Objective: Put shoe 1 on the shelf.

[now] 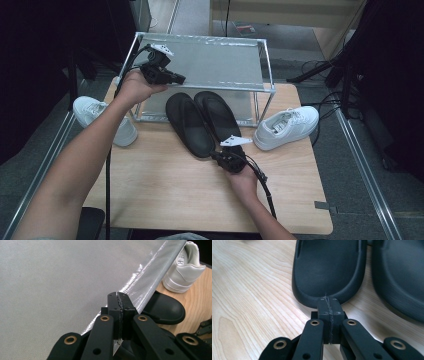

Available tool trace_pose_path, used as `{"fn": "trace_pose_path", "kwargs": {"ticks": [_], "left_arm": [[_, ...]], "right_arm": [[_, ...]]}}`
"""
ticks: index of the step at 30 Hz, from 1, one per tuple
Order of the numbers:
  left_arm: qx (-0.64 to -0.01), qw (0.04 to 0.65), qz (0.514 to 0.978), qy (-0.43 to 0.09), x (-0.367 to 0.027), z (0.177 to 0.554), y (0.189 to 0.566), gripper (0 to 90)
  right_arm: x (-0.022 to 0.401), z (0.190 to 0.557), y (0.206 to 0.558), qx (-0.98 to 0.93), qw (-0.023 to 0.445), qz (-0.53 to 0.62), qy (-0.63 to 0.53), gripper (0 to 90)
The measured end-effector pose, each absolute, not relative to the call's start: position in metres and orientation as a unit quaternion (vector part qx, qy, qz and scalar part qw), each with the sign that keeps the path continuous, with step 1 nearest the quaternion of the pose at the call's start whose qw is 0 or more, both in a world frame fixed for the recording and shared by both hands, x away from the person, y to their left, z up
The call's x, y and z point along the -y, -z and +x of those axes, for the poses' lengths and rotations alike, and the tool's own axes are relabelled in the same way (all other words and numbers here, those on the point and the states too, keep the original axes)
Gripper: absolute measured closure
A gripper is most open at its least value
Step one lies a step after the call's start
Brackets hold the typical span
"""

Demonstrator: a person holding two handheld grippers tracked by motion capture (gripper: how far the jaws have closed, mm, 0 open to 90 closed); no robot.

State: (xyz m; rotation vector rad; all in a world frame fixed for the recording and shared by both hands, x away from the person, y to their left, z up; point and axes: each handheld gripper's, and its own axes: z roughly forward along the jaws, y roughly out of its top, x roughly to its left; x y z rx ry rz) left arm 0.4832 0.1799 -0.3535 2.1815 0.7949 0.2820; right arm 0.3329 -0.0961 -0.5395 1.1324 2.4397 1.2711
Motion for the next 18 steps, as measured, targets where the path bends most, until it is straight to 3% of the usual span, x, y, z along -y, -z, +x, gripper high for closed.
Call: {"fn": "trace_pose_path", "kwargs": {"ticks": [18], "left_arm": [[-0.317,0.39,0.856,-0.116,-0.179,0.483,0.355,90.0]], "right_arm": [[0.055,0.348,0.536,-0.821,0.087,0.371,-0.425,90.0]]}}
